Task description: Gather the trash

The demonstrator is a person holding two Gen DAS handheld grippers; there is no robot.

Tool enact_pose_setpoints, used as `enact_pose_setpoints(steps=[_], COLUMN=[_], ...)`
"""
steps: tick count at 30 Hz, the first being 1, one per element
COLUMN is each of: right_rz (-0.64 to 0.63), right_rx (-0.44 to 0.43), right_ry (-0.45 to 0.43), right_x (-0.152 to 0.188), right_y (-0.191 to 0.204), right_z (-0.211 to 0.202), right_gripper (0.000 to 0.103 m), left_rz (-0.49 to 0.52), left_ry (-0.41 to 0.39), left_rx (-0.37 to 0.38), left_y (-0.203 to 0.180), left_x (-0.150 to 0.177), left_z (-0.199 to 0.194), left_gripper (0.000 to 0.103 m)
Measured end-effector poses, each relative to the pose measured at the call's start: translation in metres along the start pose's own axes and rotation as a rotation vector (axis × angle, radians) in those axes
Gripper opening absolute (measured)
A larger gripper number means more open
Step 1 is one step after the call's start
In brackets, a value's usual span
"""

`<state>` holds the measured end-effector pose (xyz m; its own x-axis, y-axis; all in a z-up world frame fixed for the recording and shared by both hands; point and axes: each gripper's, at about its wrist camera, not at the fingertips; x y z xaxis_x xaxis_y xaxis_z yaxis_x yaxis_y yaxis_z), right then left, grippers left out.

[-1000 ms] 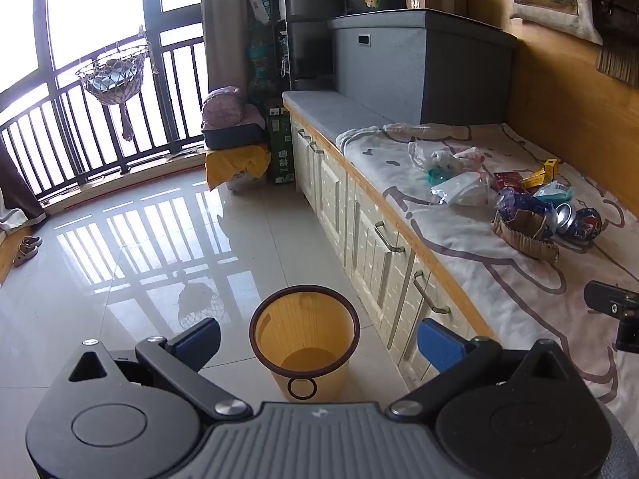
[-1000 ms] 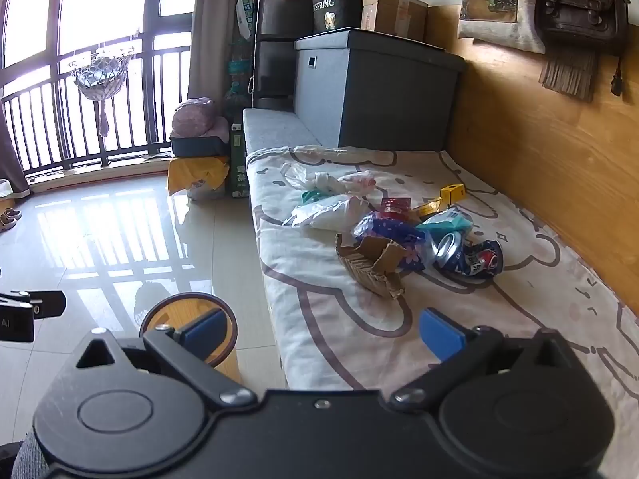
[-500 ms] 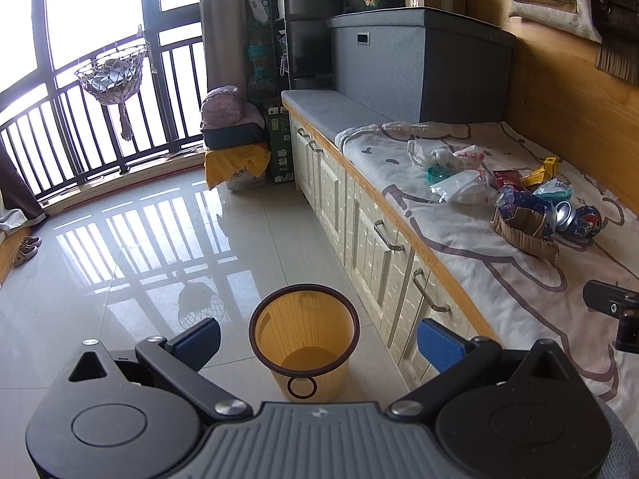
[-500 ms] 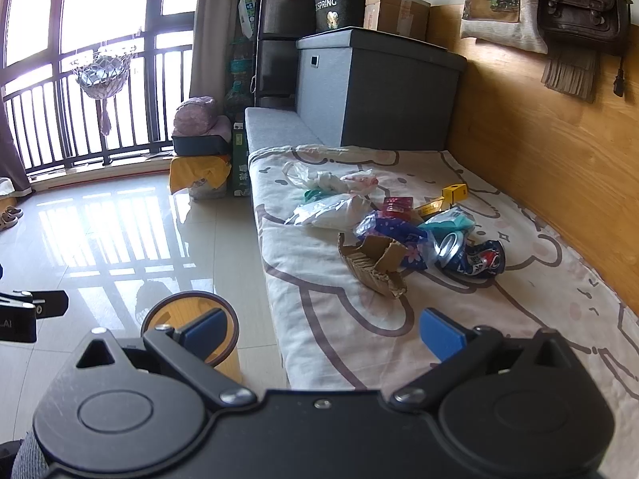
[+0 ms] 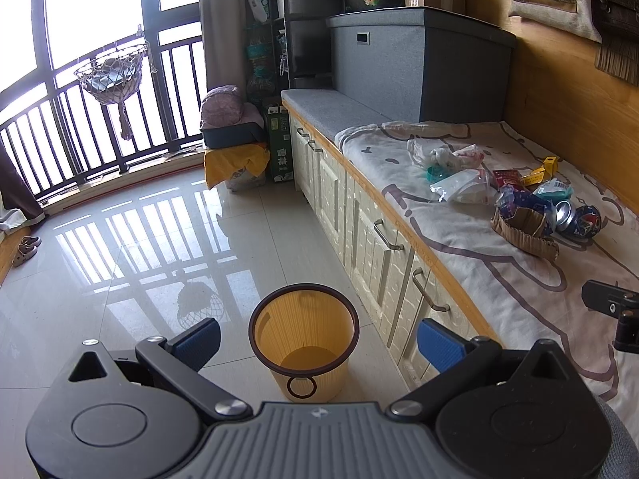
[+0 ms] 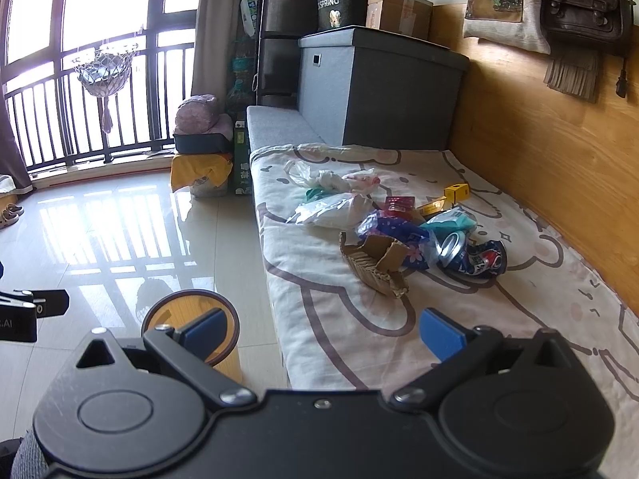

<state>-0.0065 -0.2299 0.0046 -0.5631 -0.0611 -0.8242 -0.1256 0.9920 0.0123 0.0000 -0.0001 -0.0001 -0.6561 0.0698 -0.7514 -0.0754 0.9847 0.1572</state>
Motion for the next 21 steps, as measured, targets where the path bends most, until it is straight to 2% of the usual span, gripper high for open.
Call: enact_pose_setpoints(steps=[21], right_rz=[-0.001], right_rx=[0.000], right_ry=[0.004], right_x=[0.0007], right_y=[0.0014], right_z=[0.0026], right_gripper=[0.103], left_rz=[0.000], left_ry=[0.001], left_rx=[0.000], left_y=[-0.0001], left_x=[-0.0001], left_z=[0.0001], left_gripper=[0.103])
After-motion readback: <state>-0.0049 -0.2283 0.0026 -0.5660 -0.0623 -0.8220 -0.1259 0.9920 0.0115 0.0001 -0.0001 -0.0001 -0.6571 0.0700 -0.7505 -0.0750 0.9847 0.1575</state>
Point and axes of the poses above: each gripper's, at about its wrist camera, not at the fingertips, and z roughly the way its jaws point, y to its left, x to its underside, and after that the axes turned 9 degrees about -x, right-handed
